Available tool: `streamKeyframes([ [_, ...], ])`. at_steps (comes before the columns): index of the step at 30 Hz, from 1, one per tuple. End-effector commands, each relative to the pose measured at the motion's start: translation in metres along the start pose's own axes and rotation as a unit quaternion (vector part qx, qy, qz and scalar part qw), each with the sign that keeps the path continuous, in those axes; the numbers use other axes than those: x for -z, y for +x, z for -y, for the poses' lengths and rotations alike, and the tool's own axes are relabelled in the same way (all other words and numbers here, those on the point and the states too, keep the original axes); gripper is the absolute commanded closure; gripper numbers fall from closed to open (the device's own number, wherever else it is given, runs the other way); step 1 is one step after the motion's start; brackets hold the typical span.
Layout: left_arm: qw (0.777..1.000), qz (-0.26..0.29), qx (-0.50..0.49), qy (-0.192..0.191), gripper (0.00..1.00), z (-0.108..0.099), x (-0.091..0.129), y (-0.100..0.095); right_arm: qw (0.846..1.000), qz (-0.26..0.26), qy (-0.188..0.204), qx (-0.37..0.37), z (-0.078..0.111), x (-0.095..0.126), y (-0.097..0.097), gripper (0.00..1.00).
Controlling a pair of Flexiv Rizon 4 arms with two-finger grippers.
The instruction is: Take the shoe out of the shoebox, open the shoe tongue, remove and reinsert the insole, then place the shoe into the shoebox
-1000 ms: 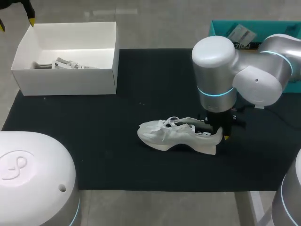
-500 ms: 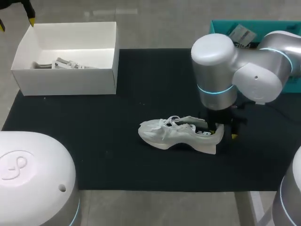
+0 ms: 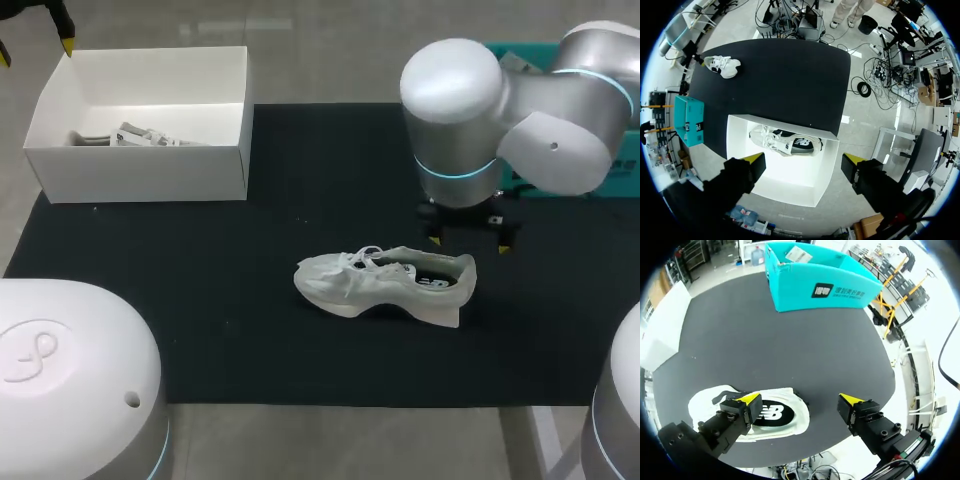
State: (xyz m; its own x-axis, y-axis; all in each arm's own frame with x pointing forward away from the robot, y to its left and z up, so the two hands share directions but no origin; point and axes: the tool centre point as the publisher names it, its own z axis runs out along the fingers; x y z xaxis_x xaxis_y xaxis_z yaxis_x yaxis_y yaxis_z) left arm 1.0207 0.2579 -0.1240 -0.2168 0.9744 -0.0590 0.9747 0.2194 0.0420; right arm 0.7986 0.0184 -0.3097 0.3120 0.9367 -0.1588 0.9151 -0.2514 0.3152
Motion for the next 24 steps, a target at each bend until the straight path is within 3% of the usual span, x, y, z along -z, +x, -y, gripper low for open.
streamKeyframes([
  [1,1.0,-0.001,0.0,0.0,0.0,0.0,0.0,0.0,0.991,-0.097,-0.054,0.072,-0.009,0.026,-0.01,0.0],
  [5,1.0,-0.001,0.0,0.0,0.0,0.0,0.0,0.0,0.966,-0.17,-0.1,0.165,-0.025,0.047,-0.002,0.0],
  [8,1.0,-0.001,0.0,0.0,0.0,0.0,0.0,0.0,0.936,-0.222,-0.122,0.245,-0.035,0.061,0.001,0.0],
  [14,1.0,-0.001,0.0,0.0,0.0,0.0,0.0,0.0,0.848,-0.31,-0.122,0.412,-0.055,0.081,-0.002,0.0],
  [24,1.0,-0.001,0.0,0.0,0.0,0.0,0.0,0.0,0.848,-0.31,-0.122,0.412,-0.055,0.081,-0.002,0.0],
])
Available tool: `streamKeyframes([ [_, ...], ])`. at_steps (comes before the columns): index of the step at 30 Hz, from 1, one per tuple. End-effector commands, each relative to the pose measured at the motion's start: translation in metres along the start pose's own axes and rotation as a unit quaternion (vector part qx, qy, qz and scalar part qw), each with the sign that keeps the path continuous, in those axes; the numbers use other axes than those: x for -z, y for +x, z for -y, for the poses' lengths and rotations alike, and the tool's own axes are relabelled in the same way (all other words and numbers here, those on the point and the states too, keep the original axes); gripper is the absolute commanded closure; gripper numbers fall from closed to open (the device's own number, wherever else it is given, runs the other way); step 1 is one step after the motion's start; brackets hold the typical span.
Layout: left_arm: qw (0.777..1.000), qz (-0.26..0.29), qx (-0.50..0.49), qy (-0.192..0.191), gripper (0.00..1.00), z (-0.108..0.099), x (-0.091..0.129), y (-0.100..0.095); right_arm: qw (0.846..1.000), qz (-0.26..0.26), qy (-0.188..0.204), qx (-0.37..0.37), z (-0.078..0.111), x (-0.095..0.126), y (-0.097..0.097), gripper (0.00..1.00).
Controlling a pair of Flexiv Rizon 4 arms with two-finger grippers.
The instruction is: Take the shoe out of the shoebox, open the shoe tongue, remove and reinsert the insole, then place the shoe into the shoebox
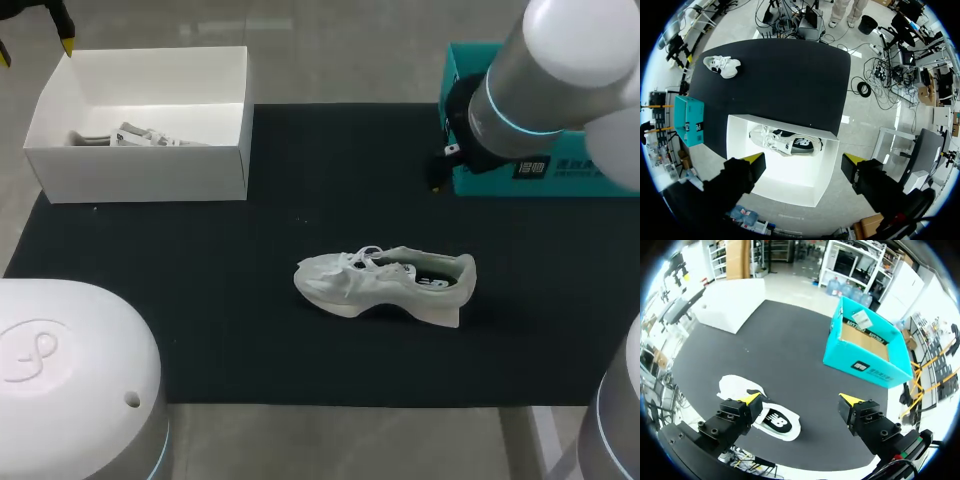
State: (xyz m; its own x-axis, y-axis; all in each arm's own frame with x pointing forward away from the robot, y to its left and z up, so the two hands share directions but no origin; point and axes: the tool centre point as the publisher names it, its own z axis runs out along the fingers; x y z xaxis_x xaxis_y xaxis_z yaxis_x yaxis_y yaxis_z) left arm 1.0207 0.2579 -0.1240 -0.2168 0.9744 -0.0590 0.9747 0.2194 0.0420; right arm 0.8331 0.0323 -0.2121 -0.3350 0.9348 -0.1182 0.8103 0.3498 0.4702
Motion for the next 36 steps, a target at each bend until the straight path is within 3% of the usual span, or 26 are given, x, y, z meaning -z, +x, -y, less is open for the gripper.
streamKeyframes([
  [1,1.0,-0.001,0.0,0.0,0.0,0.0,0.0,0.0,0.975,-0.183,-0.038,0.121,0.01,-0.001,-0.006,0.0],
  [19,1.0,-0.001,0.0,0.0,0.0,0.0,0.0,0.0,0.975,-0.183,-0.038,0.121,0.01,-0.001,-0.006,0.0],
  [21,1.0,-0.001,0.0,0.0,0.0,0.0,0.0,0.0,0.971,-0.173,-0.089,0.141,0.002,-0.003,-0.012,0.0],
  [22,1.0,-0.001,0.0,0.0,0.0,0.0,0.0,0.0,0.964,-0.174,-0.121,0.162,0.001,-0.004,-0.014,0.0],
  [25,1.0,-0.001,0.0,0.0,0.0,0.0,0.0,0.0,0.918,-0.208,-0.22,0.256,-0.001,0.001,-0.01,0.0],
  [28,1.0,-0.001,0.0,0.0,0.0,0.0,0.0,0.0,0.858,-0.285,-0.255,0.344,0.004,0.008,-0.006,0.0],
  [36,1.0,-0.001,0.0,0.0,0.0,0.0,0.0,0.0,0.858,-0.285,-0.255,0.344,0.004,0.008,-0.006,0.0],
])
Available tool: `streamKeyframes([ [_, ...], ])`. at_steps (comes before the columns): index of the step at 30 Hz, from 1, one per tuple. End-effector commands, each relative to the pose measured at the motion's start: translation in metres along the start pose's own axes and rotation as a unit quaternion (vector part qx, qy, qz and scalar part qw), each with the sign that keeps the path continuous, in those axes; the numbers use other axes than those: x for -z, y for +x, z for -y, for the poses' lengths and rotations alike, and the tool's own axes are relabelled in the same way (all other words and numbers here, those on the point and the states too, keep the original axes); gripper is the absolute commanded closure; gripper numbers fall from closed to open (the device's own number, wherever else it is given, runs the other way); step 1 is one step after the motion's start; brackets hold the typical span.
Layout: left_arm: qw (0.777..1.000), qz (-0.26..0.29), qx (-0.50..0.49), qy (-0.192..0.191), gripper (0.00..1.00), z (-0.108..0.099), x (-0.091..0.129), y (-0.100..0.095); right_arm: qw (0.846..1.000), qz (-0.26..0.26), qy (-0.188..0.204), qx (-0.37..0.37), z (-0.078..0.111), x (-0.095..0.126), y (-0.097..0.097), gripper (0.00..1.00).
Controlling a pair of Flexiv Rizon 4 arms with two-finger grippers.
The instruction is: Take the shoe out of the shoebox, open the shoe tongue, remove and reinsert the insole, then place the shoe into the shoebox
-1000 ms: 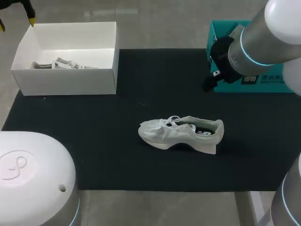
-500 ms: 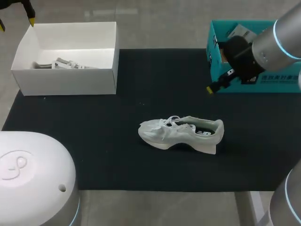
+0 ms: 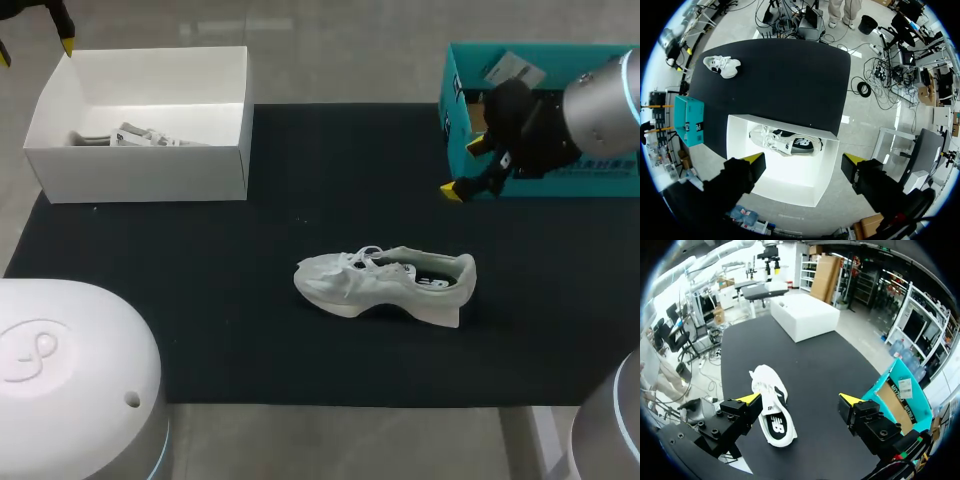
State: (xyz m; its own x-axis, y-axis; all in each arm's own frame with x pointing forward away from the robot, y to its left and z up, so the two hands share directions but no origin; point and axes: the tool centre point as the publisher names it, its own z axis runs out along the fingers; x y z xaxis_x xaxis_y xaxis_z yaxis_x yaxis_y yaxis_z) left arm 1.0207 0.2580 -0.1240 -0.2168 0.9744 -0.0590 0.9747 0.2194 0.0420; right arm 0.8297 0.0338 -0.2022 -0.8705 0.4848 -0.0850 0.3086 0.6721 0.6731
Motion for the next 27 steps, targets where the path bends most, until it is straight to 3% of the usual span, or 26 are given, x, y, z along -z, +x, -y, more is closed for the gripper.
streamKeyframes([
  [1,1.0,-0.001,0.0,0.0,0.0,0.0,0.0,0.0,0.988,-0.06,-0.11,0.093,0.009,0.003,-0.002,0.0],
  [11,1.0,-0.001,0.0,0.0,0.0,0.0,0.0,0.0,0.988,-0.06,-0.11,0.093,0.009,0.003,-0.002,0.0],
  [22,1.0,-0.001,0.0,0.0,0.0,0.0,0.0,0.0,0.992,-0.06,-0.082,0.073,0.088,-0.01,0.017,0.0],
  [27,1.0,-0.001,0.0,0.0,0.0,0.0,0.0,0.0,0.992,-0.054,-0.084,0.081,0.114,-0.016,0.027,0.0],
])
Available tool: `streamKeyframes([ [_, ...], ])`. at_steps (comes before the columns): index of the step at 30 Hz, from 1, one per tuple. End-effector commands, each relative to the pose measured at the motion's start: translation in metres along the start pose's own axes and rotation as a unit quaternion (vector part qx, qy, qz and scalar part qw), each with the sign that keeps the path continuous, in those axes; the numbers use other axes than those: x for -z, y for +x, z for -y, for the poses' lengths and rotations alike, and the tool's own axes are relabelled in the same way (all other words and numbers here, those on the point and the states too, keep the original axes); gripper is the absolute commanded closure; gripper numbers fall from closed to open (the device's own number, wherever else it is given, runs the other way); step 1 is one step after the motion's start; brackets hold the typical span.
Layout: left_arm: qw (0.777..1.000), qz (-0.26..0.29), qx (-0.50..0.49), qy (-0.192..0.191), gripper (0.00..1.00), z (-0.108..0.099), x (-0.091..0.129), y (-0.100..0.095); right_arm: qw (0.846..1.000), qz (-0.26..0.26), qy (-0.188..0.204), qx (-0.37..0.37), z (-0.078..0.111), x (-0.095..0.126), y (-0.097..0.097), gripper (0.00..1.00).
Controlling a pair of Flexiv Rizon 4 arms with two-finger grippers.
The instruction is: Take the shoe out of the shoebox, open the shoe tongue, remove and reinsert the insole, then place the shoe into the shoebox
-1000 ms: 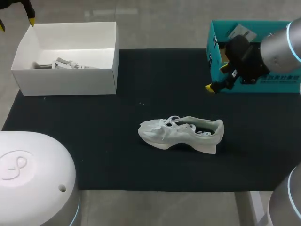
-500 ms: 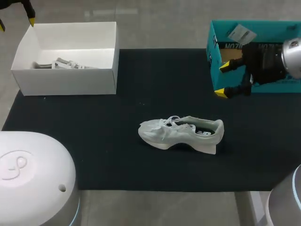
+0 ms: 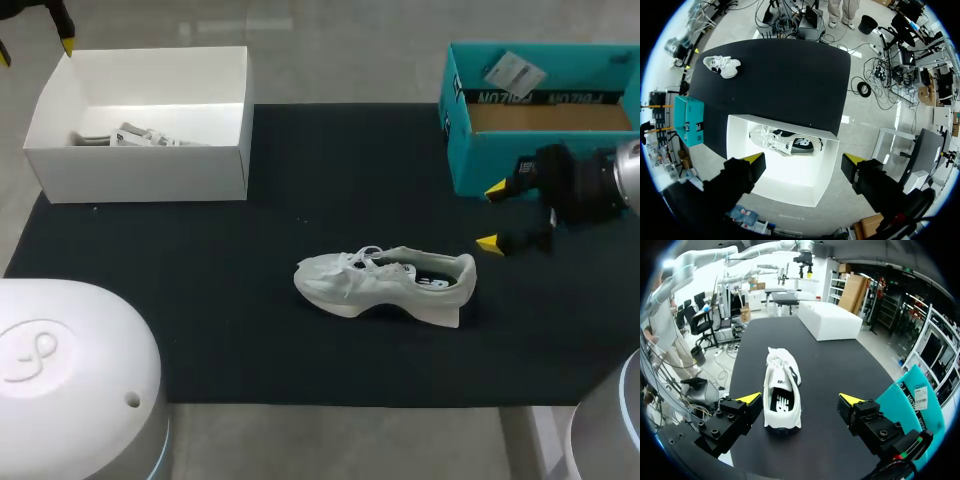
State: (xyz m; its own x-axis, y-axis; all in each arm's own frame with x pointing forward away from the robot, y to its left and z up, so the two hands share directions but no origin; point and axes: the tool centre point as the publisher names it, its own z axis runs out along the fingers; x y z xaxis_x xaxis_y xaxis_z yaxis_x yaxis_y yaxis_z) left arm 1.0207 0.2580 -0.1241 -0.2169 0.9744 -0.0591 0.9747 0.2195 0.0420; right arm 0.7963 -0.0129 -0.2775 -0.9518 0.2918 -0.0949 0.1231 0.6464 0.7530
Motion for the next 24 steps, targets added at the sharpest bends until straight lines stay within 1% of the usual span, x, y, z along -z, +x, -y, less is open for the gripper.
streamKeyframes([
  [1,1.0,-0.001,0.0,0.0,0.0,0.0,0.0,0.0,1.0,0.016,-0.014,0.006,0.025,-0.001,0.021,0.0],
  [4,1.0,-0.001,0.0,0.0,0.0,0.0,0.0,0.0,1.0,0.005,-0.015,-0.002,0.043,-0.012,0.029,0.0],
  [9,1.0,-0.001,0.0,0.0,0.0,0.0,0.0,0.0,1.0,-0.006,-0.023,-0.002,0.062,-0.035,0.037,0.0],
  [14,1.0,-0.001,0.0,0.0,0.0,0.0,0.0,0.0,1.0,-0.009,-0.026,-0.009,0.075,-0.049,0.04,0.0],
  [19,1.0,-0.001,0.0,0.0,0.0,0.0,0.0,0.0,0.999,-0.018,-0.025,-0.011,0.087,-0.063,0.038,0.0],
  [24,1.0,-0.001,0.0,0.0,0.0,0.0,0.0,0.0,0.999,-0.026,-0.03,-0.015,0.091,-0.075,0.031,0.0],
])
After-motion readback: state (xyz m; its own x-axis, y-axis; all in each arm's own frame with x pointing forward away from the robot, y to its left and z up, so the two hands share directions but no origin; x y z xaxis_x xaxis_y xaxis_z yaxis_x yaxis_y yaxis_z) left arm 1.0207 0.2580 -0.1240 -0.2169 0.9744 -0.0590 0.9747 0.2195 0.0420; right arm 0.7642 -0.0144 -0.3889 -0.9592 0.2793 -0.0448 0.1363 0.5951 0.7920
